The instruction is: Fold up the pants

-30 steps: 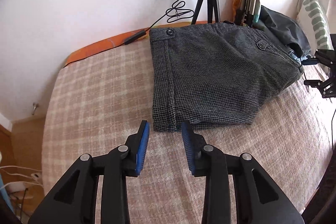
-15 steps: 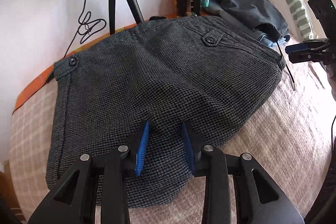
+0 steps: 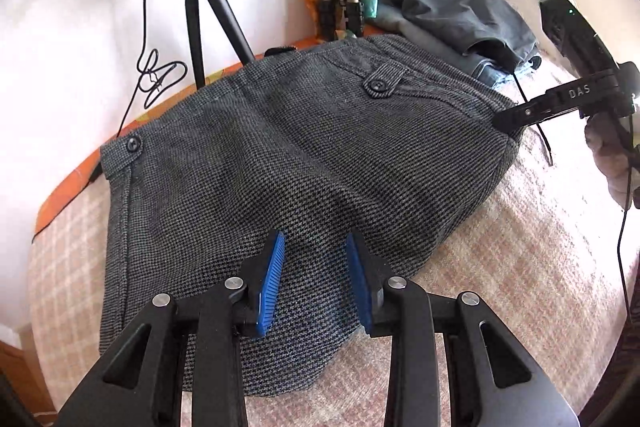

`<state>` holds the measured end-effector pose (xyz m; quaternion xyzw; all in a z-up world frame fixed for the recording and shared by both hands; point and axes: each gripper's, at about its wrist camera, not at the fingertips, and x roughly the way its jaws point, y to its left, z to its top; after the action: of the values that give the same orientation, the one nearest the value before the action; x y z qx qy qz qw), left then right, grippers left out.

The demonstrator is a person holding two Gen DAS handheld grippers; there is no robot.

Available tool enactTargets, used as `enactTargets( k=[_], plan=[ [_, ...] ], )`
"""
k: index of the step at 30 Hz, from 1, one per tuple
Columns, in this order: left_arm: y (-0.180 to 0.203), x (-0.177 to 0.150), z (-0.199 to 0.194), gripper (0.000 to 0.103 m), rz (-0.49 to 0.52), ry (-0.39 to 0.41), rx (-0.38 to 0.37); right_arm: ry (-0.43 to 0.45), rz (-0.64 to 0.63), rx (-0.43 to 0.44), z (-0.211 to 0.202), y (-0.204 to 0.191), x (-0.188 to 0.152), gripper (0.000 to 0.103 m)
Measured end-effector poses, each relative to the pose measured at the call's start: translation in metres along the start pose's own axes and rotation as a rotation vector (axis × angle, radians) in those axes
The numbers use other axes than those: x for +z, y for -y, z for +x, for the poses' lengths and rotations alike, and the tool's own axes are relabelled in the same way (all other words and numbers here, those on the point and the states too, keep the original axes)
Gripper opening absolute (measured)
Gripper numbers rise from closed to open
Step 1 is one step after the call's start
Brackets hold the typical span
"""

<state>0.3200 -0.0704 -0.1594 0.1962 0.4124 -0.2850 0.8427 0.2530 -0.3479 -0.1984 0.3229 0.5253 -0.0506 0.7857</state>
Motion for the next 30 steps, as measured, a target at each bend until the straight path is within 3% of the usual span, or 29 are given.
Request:
enactTargets(
  k=[1,2,4,6,7,8,14,21,24,26,30],
  plan=[
    [0.003,0.003,-0.002,0.030,0.002,0.004,-0.001,0.013,-0.002,-0.003,-0.001,0.000,0.000,0.052],
    [0.006,0.006,-0.003,0.030,0.002,0.010,-0.011,-0.001,-0.006,0.015,0.001,-0.002,0.000,0.036],
    [0.018,0.014,-0.005,0.034,0.024,0.027,-0.039,-0.014,-0.003,0.035,0.002,-0.004,0.001,0.033],
    [0.036,0.023,-0.004,0.054,0.071,0.039,-0.069,-0.009,-0.034,0.031,0.000,-0.010,0.002,0.026],
    [0.047,0.028,-0.003,0.064,0.098,0.042,-0.078,-0.007,-0.043,0.031,-0.002,-0.011,0.003,0.026],
    [0.060,0.032,0.000,0.066,0.129,0.041,-0.094,-0.004,-0.048,0.034,-0.005,-0.012,0.004,0.026],
    [0.129,0.055,0.029,0.066,0.320,0.009,-0.107,-0.012,-0.054,0.071,-0.018,-0.009,0.012,0.029],
    [0.159,0.064,0.069,0.065,0.403,-0.025,-0.072,0.021,-0.081,0.049,-0.034,0.003,0.016,0.046],
    [0.146,0.068,0.069,0.042,0.340,-0.003,-0.100,0.046,-0.058,0.052,-0.044,0.015,0.020,0.064],
    [0.131,0.072,0.062,0.018,0.265,0.028,-0.152,0.060,-0.033,0.068,-0.048,0.021,0.024,0.069],
    [0.100,0.080,0.048,0.015,0.093,0.078,-0.245,0.078,0.020,0.133,-0.052,0.025,0.030,0.082]
  ],
)
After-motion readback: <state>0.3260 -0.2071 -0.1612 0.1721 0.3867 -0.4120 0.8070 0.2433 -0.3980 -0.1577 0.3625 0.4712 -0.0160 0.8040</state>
